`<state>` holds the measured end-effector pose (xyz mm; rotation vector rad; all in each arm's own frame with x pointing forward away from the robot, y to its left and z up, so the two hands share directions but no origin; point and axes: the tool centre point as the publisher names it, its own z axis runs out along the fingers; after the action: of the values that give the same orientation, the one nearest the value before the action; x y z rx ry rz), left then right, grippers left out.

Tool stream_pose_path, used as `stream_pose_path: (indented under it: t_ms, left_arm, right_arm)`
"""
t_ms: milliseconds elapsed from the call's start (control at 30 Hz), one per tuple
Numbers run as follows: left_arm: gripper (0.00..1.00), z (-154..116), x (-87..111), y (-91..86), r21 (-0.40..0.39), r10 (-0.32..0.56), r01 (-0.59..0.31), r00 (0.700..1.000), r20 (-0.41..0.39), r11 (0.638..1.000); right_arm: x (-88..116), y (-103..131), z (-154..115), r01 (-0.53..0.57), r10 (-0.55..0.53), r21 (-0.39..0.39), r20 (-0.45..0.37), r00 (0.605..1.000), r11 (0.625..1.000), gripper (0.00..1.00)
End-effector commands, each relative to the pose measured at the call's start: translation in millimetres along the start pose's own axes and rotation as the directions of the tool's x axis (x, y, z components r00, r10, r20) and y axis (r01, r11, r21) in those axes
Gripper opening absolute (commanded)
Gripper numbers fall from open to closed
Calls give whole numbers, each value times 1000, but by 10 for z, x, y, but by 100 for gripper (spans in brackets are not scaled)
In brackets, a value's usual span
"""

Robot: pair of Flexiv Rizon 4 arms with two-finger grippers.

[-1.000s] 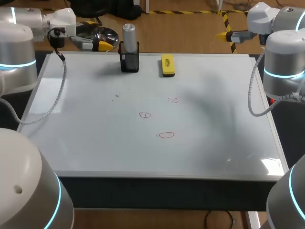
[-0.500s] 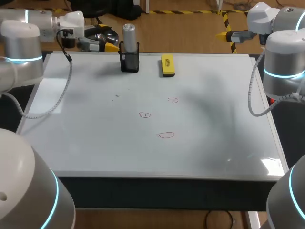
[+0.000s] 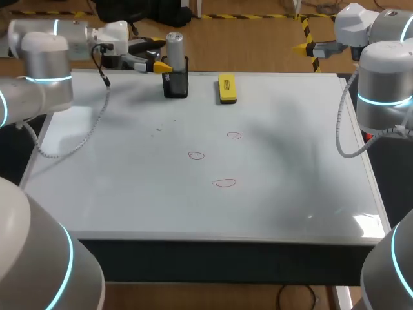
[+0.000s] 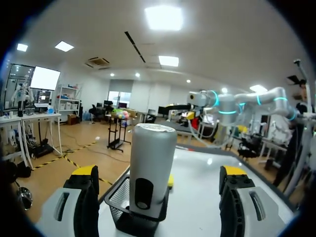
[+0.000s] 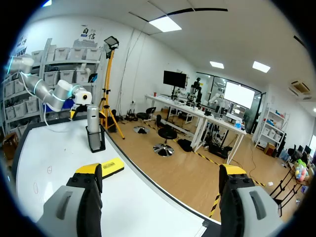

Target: Pick up the inspection probe, press it on each red-marked spot on the whiteboard one by one, put down the probe, pick up the eraser, and wipe off all the red marks.

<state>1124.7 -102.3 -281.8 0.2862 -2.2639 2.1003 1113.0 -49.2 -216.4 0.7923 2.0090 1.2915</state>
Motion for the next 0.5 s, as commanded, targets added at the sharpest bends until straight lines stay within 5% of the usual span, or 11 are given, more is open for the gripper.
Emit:
stream_pose_path:
  t_ms: [33,500]
  left_arm:
    - [100,94,-92,36,11,6,-5,996,-93,1000]
    - [100,245,-70,50,45,5,-3,998,-59,999]
  right_arm:
    - [-5,1,2,0,0,1,-1,1000,1000,100]
    - [-5,1,2,0,0,1,-1,1000,1000,100]
